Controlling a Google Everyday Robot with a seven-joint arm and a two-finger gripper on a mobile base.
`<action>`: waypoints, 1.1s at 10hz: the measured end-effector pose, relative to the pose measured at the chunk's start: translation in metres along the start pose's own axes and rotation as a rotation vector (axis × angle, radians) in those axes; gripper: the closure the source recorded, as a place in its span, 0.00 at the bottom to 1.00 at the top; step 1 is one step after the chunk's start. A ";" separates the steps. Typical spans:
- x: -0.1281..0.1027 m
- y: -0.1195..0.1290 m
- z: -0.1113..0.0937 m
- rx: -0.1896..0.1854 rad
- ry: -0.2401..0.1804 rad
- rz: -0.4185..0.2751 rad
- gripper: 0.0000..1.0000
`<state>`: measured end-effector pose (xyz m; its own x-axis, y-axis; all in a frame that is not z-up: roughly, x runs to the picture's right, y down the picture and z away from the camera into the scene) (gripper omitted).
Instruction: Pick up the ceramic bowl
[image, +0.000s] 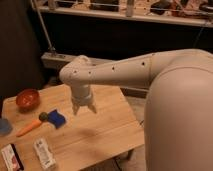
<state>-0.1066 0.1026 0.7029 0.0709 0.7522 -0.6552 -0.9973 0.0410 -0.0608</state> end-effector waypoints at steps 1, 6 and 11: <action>0.000 0.000 0.000 0.000 0.000 0.000 0.35; -0.019 0.011 -0.007 0.027 -0.035 -0.037 0.35; -0.073 0.062 -0.027 0.064 -0.115 -0.173 0.35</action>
<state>-0.1730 0.0323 0.7262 0.2418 0.8002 -0.5489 -0.9700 0.2149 -0.1141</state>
